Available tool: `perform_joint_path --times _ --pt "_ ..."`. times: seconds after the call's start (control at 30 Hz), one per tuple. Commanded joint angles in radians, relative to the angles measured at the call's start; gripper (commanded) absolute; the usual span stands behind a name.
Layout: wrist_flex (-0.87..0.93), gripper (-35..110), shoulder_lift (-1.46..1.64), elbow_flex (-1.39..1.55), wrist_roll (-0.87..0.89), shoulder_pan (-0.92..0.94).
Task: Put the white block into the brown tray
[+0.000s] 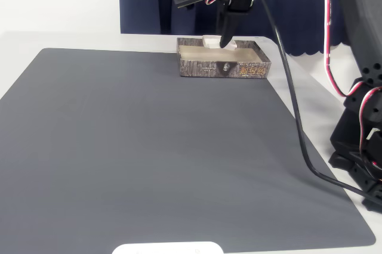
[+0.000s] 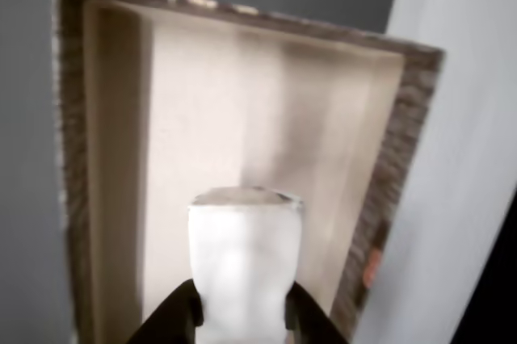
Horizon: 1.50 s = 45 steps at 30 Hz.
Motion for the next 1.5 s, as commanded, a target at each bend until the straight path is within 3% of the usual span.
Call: perform_joint_path --times 0.0,0.37,0.53,0.73,0.97,1.3,1.47 --pt "-0.006 0 -0.008 -0.066 -0.003 -0.006" --pt "-0.029 2 -0.069 -0.095 -0.008 -0.009" --pt "-0.028 12 -0.061 -0.089 0.003 -0.023" --pt "-0.061 35 -0.063 -0.092 0.002 -0.037" --pt "-0.063 41 -0.072 -0.089 0.011 -0.021" --pt "-0.061 41 -0.015 -0.086 0.046 -0.048" --pt "-0.06 23 0.14 0.06 0.121 -0.092"
